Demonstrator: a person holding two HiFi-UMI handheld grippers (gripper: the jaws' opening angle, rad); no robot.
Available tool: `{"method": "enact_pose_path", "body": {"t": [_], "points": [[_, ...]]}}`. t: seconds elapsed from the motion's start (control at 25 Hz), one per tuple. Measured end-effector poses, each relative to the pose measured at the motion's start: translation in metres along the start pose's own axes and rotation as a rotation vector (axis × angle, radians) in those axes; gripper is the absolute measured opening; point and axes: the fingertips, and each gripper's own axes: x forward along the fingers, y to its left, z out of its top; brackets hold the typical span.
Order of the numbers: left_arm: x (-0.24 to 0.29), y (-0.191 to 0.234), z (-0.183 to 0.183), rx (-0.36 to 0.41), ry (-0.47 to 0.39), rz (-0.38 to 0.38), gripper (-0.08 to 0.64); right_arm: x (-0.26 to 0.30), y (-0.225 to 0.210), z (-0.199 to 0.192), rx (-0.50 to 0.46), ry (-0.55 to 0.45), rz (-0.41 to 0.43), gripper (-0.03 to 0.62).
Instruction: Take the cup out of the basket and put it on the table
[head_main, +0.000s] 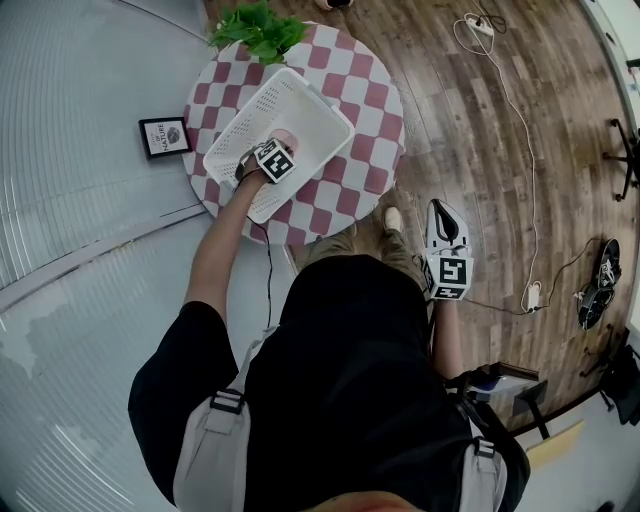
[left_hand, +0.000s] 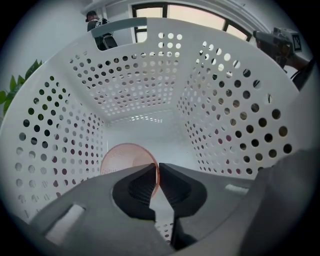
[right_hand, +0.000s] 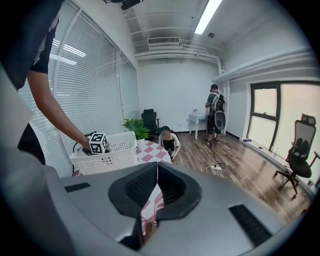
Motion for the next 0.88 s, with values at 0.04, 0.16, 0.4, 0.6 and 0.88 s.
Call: {"method": "enact_pose_path", "body": {"t": [0.04,0.16,0.4,0.6,0.88], "points": [[-0.002,0.000,0.000,-0.002,0.001,0.005,0.025,0.000,-0.001,0.000,0.000,0.000,0.002,0.012],[-0.006,0.002,0.001,-0.011,-0.001,0.019,0.025,0.001,-0.002,0.003,0.008,-0.005,0.011,0.012],[-0.016,0.003,-0.001,-0.018,-0.010,0.038,0.023,0.002,-0.002,0.000,-0.005,-0.016,0.023,0.012],[-0.029,0.003,0.005,-0.012,-0.031,0.059,0.023,0.005,0.000,0.003,-0.014,-0.030,0.042,0.012],[-0.047,0.000,0.012,-0.005,-0.053,0.087,0.023,0.005,0.000,0.004,-0.029,-0.038,0.063,0.012]]}}
